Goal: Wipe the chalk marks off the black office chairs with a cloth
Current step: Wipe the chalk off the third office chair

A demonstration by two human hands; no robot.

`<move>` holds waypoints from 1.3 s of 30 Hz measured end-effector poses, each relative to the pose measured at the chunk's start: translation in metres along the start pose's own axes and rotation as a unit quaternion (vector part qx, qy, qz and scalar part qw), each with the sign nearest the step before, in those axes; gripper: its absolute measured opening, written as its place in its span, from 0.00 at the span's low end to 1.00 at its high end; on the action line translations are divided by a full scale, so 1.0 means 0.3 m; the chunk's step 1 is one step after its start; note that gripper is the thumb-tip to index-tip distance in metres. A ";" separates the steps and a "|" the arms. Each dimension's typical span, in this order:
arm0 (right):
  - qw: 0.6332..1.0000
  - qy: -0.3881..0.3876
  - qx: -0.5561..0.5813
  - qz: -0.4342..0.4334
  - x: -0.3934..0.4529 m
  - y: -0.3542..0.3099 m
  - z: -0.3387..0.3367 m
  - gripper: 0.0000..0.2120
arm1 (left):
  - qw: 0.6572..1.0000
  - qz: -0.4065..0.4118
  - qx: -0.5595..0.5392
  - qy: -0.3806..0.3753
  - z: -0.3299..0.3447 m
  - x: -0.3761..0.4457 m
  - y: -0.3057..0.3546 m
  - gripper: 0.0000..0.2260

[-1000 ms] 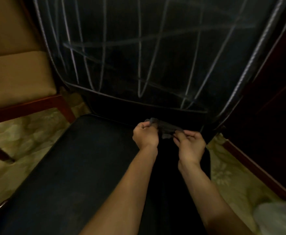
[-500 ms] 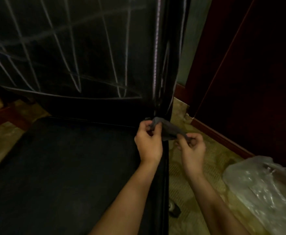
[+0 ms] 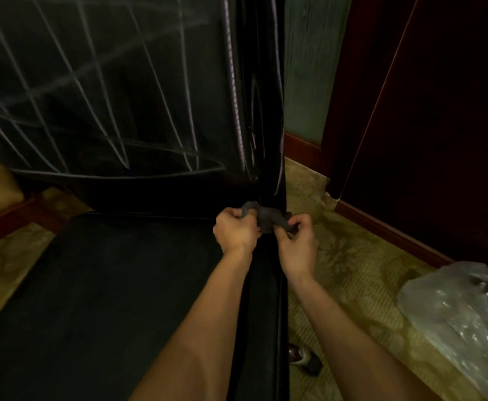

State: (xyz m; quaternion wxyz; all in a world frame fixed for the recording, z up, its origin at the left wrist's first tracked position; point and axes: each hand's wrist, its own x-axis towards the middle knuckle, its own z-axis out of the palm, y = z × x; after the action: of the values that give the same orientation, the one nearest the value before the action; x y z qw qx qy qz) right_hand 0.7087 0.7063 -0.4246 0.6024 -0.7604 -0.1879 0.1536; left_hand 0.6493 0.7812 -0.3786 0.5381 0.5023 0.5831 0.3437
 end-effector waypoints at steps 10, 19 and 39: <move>0.998 -0.020 0.033 -0.042 -0.053 -0.006 -0.119 0.08 | 0.993 0.103 -0.046 -0.021 0.025 -0.091 -0.023 0.04; 0.990 -0.128 -0.047 -0.034 -0.015 0.070 -0.204 0.08 | 0.991 -0.007 0.107 -0.079 -0.007 -0.075 -0.050 0.07; 0.975 0.134 -0.150 -0.098 -0.259 -0.011 -0.147 0.12 | 0.976 0.125 0.097 -0.147 -0.131 -0.300 -0.175 0.16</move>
State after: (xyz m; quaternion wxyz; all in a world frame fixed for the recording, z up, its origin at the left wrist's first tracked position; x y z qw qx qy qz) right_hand 0.6601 0.6327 -0.4107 0.5132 -0.8336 -0.2004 -0.0392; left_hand 0.5923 0.6870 -0.3953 0.5196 0.6659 0.4610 0.2721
